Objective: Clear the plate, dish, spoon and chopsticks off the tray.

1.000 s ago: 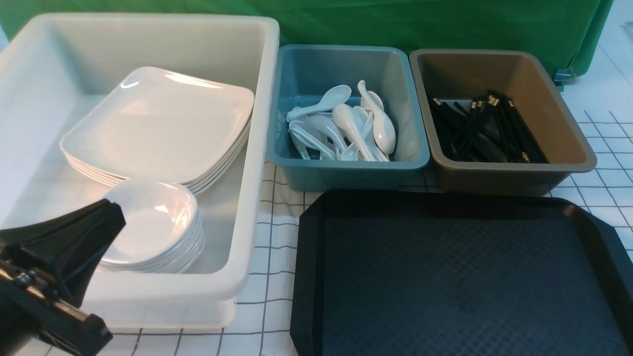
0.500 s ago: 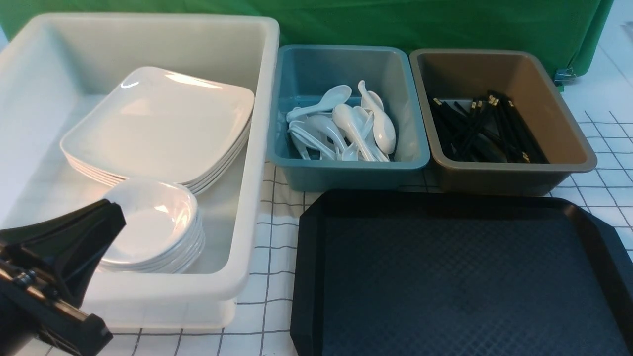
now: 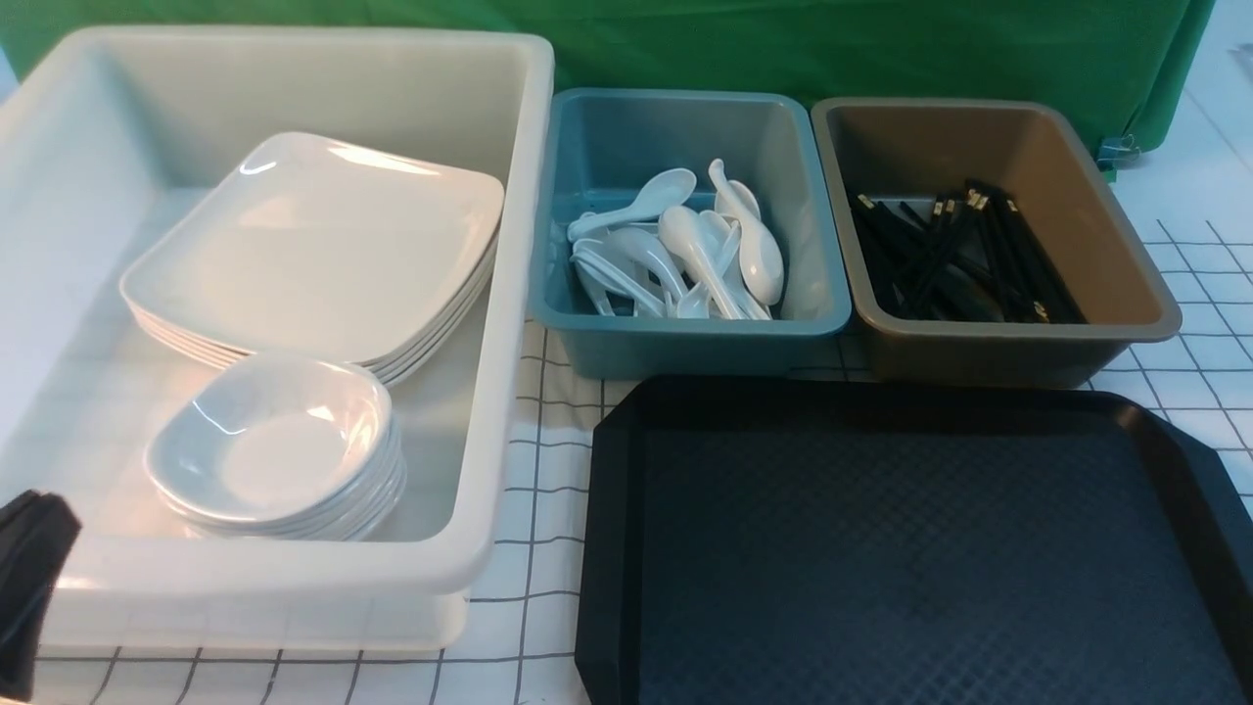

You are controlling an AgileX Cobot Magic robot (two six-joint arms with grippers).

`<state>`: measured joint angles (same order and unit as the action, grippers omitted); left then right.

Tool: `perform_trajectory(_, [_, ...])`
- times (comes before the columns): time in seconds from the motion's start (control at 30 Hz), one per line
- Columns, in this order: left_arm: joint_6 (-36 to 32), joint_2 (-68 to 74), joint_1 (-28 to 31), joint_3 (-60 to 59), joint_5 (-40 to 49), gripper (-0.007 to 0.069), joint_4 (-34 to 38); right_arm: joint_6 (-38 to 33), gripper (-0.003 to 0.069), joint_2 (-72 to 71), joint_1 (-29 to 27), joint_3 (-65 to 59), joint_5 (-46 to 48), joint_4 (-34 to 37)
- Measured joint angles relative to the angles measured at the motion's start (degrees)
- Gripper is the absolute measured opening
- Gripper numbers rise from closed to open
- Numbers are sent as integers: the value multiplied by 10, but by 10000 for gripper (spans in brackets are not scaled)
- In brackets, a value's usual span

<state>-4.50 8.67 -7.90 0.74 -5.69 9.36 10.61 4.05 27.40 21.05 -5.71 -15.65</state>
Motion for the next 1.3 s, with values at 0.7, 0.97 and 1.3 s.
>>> perform_trajectory(0.7, [0, -87, 72, -11, 186, 0, -31, 0, 216, 0, -1, 0, 2, 0])
perform_trajectory(0.97, [1, -87, 72, -11, 188, 0, -33, 0, 232, 0, -1, 0, 2, 0])
perform_trajectory(1.3, [1, -87, 72, -11, 188, 0, -34, 0, 239, 0, -1, 0, 2, -1])
